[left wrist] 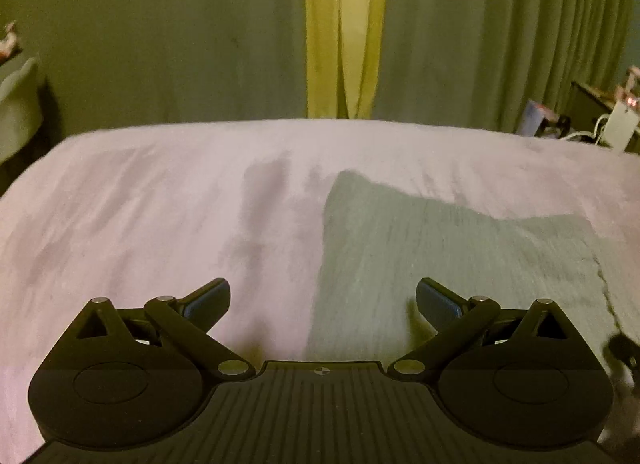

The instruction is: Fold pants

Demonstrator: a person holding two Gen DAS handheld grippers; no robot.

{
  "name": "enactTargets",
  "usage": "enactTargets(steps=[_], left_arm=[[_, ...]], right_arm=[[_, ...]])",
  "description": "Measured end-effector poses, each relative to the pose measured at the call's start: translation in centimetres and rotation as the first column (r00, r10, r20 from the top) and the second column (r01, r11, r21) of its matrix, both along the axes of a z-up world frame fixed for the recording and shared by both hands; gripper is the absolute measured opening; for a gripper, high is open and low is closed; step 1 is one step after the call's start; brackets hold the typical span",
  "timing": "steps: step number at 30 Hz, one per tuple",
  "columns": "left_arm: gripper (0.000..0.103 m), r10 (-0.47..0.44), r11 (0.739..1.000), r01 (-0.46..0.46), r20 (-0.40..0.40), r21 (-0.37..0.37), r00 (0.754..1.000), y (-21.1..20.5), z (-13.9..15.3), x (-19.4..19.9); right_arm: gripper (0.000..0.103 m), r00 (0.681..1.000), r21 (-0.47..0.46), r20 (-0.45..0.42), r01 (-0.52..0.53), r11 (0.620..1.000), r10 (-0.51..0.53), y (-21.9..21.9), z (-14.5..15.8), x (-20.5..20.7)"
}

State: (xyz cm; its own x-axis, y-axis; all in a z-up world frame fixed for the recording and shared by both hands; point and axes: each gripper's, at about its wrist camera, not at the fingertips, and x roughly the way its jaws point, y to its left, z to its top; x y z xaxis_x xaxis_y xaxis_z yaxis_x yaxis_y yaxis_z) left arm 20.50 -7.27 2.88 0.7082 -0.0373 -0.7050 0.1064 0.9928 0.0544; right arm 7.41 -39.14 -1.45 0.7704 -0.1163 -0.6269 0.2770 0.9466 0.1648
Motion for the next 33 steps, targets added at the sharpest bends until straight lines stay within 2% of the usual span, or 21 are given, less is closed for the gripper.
enactTargets(steps=[2, 5, 9, 13, 17, 19, 20, 22, 25, 27, 29, 32, 33], left_arm=[[0.103, -0.006, 0.999, 0.006, -0.017, 0.041, 1.0, -1.1, -0.8, 1.9], [0.103, -0.025, 0.993, 0.03, -0.04, 0.118, 0.999, -2.5, -2.6, 4.3], [0.103, -0.059, 0.989, 0.062, -0.028, 0.136, 0.998, -2.4, -4.0, 5.8], [0.103, -0.104, 0.989, 0.104, -0.01, 0.107, 0.995, -1.2, -4.6, 5.6], [0.103, -0.028, 1.0, 0.028, -0.009, 0.003, 1.0, 1.4, -4.4, 4.6], [0.103, -0.006, 0.993, -0.001, -0.06, -0.12, 0.998, 3.8, -4.6, 3.7], [0.103, -0.014, 0.982, -0.004, -0.093, -0.19, 0.996, 4.9, -4.9, 3.3], [0.103, -0.043, 0.938, -0.027, -0.19, -0.347, 0.981, 7.3, -6.0, 2.1], [0.103, -0.093, 0.869, -0.05, -0.261, -0.493, 0.961, 9.4, -7.5, 0.3], [0.103, -0.137, 0.857, -0.014, -0.253, -0.515, 0.958, 9.5, -7.8, -0.6], [0.103, -0.172, 0.87, 0.03, -0.245, -0.492, 0.954, 8.9, -7.6, -0.7], [0.103, -0.247, 0.867, 0.097, -0.253, -0.489, 0.935, 7.9, -7.6, -0.5], [0.103, -0.286, 0.851, 0.118, -0.263, -0.512, 0.922, 7.6, -7.7, 0.0]], right_arm=[[0.099, 0.999, 0.023, -0.038, 0.017, 1.0, -0.016, -0.6, -0.8, 0.6], [0.099, 0.999, 0.119, -0.051, 0.022, 0.993, -0.016, -1.9, -1.9, 1.4], [0.099, 0.999, 0.199, -0.053, 0.013, 0.98, -0.002, -3.0, -2.9, 2.0], [0.099, 0.999, 0.254, -0.053, 0.01, 0.967, 0.004, -3.5, -3.2, 2.0], [0.099, 0.998, 0.352, -0.063, 0.02, 0.936, 0.002, -4.6, -3.8, 2.1], [0.099, 0.997, 0.394, -0.071, 0.022, 0.919, 0.006, -5.0, -4.1, 2.2], [0.099, 0.997, 0.41, -0.072, 0.02, 0.912, 0.01, -5.2, -4.3, 2.3], [0.099, 0.997, 0.433, -0.075, 0.016, 0.901, 0.019, -5.5, -4.5, 2.6], [0.099, 0.996, 0.46, -0.079, 0.002, 0.888, 0.039, -5.8, -4.7, 3.1], [0.099, 0.994, 0.49, -0.084, -0.017, 0.871, 0.066, -6.3, -4.9, 3.6], [0.099, 0.991, 0.538, -0.098, -0.026, 0.842, 0.093, -7.0, -4.9, 4.0], [0.099, 0.983, 0.644, -0.113, -0.039, 0.764, 0.145, -9.3, -5.5, 5.0], [0.099, 0.98, 0.69, -0.111, -0.046, 0.722, 0.168, -10.4, -6.0, 5.3]])
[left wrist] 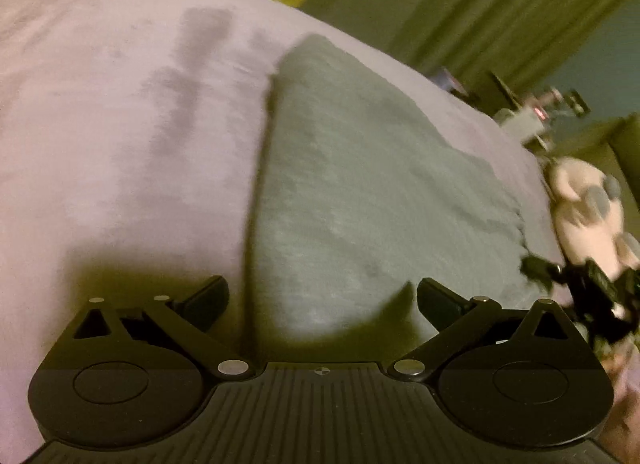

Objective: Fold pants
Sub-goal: 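Grasp the waistband with the right tool and lift it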

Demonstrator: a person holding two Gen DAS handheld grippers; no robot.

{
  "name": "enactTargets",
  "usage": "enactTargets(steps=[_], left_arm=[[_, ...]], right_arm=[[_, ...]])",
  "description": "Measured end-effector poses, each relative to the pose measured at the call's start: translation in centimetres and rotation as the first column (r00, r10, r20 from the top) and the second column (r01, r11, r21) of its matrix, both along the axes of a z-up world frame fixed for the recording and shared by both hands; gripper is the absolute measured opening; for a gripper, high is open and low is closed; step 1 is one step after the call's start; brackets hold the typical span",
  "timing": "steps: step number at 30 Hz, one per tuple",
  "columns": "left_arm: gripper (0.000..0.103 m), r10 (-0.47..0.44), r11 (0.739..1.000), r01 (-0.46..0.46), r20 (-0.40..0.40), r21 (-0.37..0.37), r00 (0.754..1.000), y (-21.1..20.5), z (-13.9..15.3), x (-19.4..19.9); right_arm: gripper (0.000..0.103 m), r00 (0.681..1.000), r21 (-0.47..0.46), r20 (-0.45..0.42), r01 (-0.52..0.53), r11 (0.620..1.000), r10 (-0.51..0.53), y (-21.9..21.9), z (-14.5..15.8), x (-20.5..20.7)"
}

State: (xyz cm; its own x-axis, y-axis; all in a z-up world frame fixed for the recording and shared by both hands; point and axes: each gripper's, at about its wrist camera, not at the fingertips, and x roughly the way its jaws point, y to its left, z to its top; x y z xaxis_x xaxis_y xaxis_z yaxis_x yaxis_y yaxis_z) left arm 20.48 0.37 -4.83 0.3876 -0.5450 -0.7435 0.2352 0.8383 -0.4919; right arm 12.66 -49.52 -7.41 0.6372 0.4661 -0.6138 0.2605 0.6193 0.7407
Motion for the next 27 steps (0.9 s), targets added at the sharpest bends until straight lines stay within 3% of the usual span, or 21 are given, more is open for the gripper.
enactTargets(steps=[5, 9, 12, 20, 27], left_arm=[[0.103, -0.065, 0.997, 0.061, -0.083, -0.055, 0.994, -1.1, -1.8, 2.0], [0.103, -0.103, 0.988, 0.089, -0.113, -0.122, 0.988, -1.0, -2.2, 3.2], [0.103, -0.123, 0.982, 0.099, -0.151, -0.161, 0.981, -1.2, -2.8, 4.5], [0.103, -0.192, 0.976, 0.164, -0.211, -0.144, 0.958, -2.4, -2.6, 5.8], [0.103, -0.18, 0.956, 0.122, -0.207, -0.268, 0.962, -0.9, -3.5, 6.1]], right_arm=[[0.099, 0.994, 0.272, 0.033, -0.108, 0.956, 0.103, -4.4, -2.6, 0.7], [0.099, 0.987, 0.371, 0.047, -0.163, 0.914, 0.157, -5.6, -3.9, 1.6], [0.099, 0.978, 0.381, 0.036, -0.204, 0.902, 0.206, -5.2, -4.1, 3.1], [0.099, 0.948, 0.288, 0.057, -0.315, 0.904, 0.312, -0.9, -3.3, 8.1], [0.099, 0.939, 0.222, 0.089, -0.344, 0.912, 0.333, 0.8, -2.1, 7.5]])
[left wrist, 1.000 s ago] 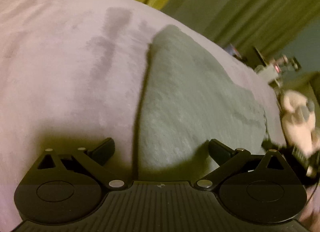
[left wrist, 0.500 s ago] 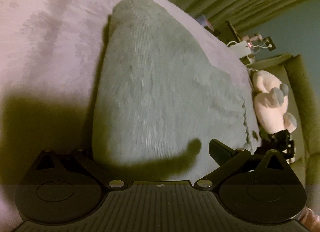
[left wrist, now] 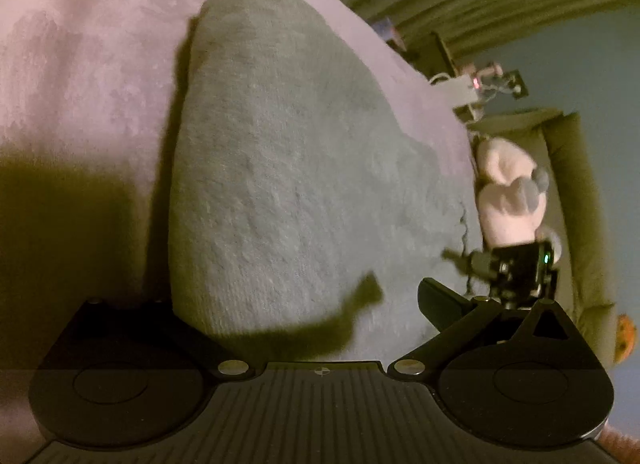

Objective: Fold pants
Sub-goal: 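Grasp the waistband with the right tool and lift it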

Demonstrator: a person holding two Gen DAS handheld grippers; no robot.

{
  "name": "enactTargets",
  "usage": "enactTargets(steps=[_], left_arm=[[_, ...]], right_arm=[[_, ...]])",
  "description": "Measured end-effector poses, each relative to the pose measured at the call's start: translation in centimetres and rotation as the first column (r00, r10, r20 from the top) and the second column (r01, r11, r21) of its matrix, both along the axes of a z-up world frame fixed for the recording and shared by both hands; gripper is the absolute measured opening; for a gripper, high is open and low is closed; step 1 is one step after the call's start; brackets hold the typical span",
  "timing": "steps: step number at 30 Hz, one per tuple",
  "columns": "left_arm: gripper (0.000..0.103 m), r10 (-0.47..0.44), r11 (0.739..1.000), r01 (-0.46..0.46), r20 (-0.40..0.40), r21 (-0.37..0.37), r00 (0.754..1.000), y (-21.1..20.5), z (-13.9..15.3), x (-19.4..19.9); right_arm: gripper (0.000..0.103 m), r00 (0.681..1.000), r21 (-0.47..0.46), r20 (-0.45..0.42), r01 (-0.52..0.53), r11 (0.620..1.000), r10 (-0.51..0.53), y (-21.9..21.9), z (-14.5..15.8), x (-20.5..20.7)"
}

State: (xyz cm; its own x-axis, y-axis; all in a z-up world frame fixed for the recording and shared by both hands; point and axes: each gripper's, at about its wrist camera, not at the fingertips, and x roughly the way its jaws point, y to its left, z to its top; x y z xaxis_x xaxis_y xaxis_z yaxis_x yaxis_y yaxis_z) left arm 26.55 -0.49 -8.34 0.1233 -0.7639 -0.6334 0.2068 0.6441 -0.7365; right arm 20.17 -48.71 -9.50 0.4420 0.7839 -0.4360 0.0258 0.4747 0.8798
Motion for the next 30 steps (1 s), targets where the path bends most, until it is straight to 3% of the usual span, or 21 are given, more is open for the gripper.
enactTargets(steps=[8, 15, 25, 27, 30], left_arm=[[0.103, -0.033, 0.996, 0.029, 0.041, 0.082, 0.999, -2.7, 0.2, 1.0], [0.103, -0.085, 0.985, 0.061, 0.142, 0.162, 0.986, -4.7, 0.9, -0.6], [0.103, -0.096, 0.972, 0.066, 0.126, 0.227, 0.987, -6.0, 1.0, -0.4], [0.103, -0.084, 0.969, 0.05, 0.131, 0.242, 0.988, -6.4, 1.1, -0.6], [0.103, -0.091, 0.958, 0.042, 0.162, 0.283, 0.983, -7.5, 1.4, -1.3]], right_arm=[[0.099, 0.999, -0.048, 0.036, 0.026, 0.999, -0.025, 1.6, 0.2, -1.7], [0.099, 0.996, -0.054, 0.063, 0.066, 0.996, -0.063, 2.5, 0.4, -2.5], [0.099, 0.99, -0.119, 0.114, 0.1, 0.988, -0.086, 4.4, 0.3, -4.6], [0.097, 0.989, -0.129, 0.118, 0.106, 0.986, -0.091, 4.7, 0.5, -4.8], [0.084, 0.989, -0.174, 0.115, 0.115, 0.978, -0.096, 5.3, 0.7, -4.9]])
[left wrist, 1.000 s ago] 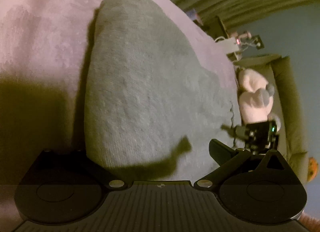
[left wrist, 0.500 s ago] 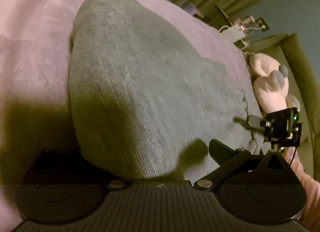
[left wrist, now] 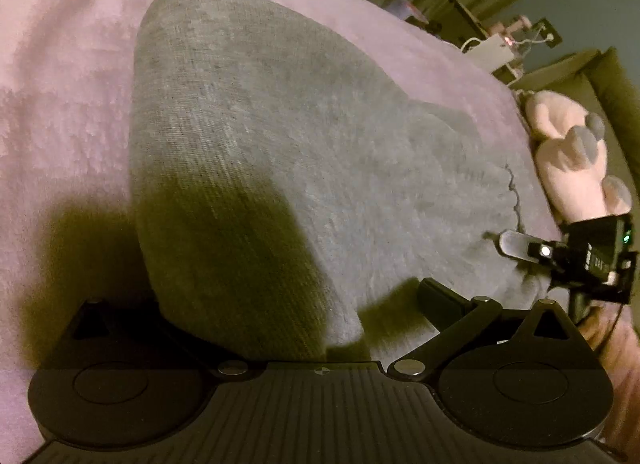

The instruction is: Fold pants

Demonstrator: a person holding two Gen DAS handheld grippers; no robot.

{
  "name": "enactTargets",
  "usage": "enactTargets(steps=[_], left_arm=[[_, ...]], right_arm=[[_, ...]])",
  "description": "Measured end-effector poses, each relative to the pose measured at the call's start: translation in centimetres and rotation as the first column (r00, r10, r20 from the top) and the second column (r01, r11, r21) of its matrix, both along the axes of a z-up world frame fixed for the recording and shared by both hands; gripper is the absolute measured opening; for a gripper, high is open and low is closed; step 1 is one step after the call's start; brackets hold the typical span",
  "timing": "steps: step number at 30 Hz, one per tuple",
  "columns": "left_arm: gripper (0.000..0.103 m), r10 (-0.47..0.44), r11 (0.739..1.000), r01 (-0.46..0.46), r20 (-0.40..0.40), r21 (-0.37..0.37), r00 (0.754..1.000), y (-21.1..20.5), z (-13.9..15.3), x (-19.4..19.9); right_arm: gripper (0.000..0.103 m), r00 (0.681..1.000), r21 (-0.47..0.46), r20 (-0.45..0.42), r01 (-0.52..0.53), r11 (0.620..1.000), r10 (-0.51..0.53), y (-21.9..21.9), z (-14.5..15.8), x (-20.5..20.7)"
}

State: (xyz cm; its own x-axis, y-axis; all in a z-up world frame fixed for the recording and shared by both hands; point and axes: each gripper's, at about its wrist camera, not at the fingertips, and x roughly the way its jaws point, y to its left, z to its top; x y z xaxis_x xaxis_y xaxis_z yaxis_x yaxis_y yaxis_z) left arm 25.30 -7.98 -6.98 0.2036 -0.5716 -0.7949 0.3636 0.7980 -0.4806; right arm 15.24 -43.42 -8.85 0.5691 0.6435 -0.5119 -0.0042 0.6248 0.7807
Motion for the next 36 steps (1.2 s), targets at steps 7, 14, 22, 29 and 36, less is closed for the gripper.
enactTargets(steps=[7, 14, 22, 29, 36], left_arm=[[0.079, 0.03, 0.995, -0.036, 0.057, 0.095, 0.998, -0.6, 1.1, -0.8], [0.046, 0.058, 0.988, -0.074, 0.117, 0.136, 0.991, -1.2, 2.9, -2.0], [0.037, 0.065, 0.988, -0.086, 0.153, 0.131, 0.986, -1.4, 4.8, -3.2], [0.037, 0.063, 0.985, -0.089, 0.171, 0.147, 0.983, -1.9, 6.7, -4.0], [0.037, 0.078, 0.979, -0.117, 0.223, 0.168, 0.972, -2.1, 9.1, -4.4]], right_arm=[[0.068, 0.999, -0.087, -0.021, 0.029, 0.996, -0.031, 0.8, 0.5, -0.5], [0.067, 0.997, -0.159, -0.042, 0.061, 0.985, -0.068, 2.7, 2.3, -0.4], [0.061, 0.996, -0.201, 0.003, 0.089, 0.976, -0.09, 4.1, 4.9, -1.5], [0.058, 0.995, -0.207, 0.056, 0.088, 0.974, -0.078, 5.1, 7.7, -2.5], [0.058, 0.993, -0.204, 0.1, 0.085, 0.975, -0.066, 5.7, 10.1, -2.2]])
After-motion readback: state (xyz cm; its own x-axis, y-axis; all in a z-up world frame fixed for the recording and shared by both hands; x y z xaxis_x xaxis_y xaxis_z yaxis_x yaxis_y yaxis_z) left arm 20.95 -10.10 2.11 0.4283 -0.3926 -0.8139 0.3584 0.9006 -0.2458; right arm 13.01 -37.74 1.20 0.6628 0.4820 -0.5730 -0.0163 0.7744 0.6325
